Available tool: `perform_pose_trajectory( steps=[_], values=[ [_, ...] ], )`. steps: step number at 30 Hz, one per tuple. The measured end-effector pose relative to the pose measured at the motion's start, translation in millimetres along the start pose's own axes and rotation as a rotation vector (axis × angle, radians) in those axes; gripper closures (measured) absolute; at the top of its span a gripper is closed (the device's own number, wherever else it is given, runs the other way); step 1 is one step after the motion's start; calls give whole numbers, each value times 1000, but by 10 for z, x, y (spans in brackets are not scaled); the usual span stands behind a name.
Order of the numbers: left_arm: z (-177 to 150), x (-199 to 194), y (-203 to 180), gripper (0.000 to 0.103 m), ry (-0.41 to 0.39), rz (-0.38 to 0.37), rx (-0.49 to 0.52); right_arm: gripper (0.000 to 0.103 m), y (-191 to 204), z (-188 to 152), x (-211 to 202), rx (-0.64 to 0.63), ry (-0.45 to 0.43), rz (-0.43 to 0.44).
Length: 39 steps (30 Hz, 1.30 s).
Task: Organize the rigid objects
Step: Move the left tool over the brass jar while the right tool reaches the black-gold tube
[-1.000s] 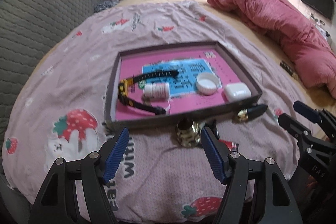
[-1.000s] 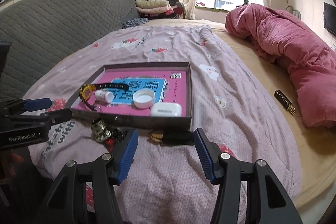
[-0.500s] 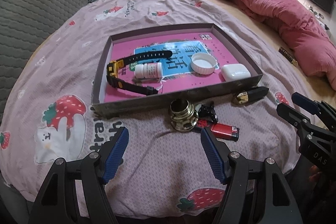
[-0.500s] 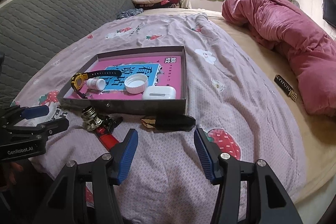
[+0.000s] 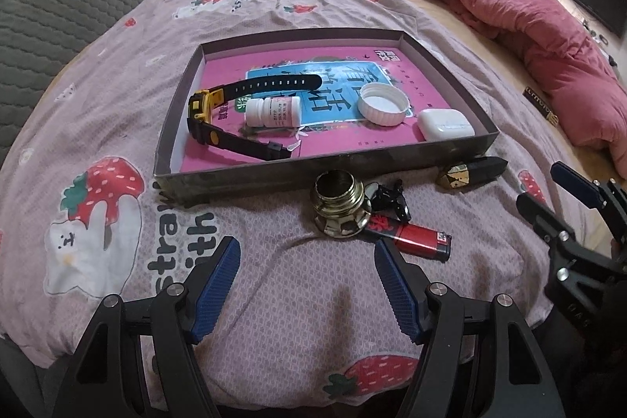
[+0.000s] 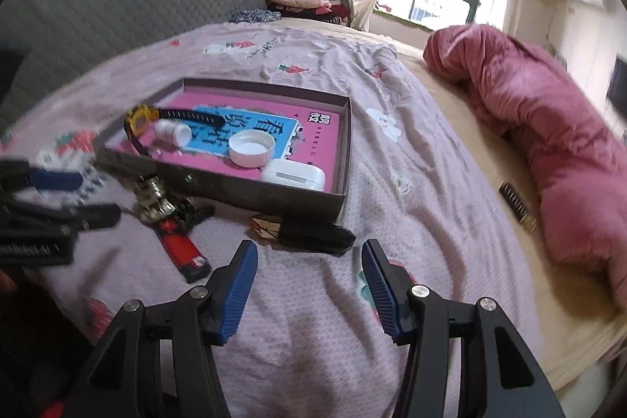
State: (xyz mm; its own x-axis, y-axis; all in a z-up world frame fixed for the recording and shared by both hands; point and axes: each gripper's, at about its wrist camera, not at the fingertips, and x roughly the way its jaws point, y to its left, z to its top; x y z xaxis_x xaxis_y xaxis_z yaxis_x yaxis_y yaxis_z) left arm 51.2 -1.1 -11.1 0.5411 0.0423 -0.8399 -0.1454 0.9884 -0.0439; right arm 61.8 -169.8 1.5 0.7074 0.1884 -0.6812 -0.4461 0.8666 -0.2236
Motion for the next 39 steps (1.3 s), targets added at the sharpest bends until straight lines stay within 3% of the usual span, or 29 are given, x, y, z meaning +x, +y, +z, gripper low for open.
perform_pose_trajectory(
  steps=[7, 18, 39],
  values=[
    [49, 129, -9, 31, 10, -16, -4, 48, 99, -12, 214, -96, 26, -57],
    [146, 367, 75, 31, 28, -38, -49, 48, 480, -120, 465, -434, 16, -213],
    [272, 547, 71, 31, 39, -82, -81, 48, 495, -70, 744, -495, 37, -141]
  ],
)
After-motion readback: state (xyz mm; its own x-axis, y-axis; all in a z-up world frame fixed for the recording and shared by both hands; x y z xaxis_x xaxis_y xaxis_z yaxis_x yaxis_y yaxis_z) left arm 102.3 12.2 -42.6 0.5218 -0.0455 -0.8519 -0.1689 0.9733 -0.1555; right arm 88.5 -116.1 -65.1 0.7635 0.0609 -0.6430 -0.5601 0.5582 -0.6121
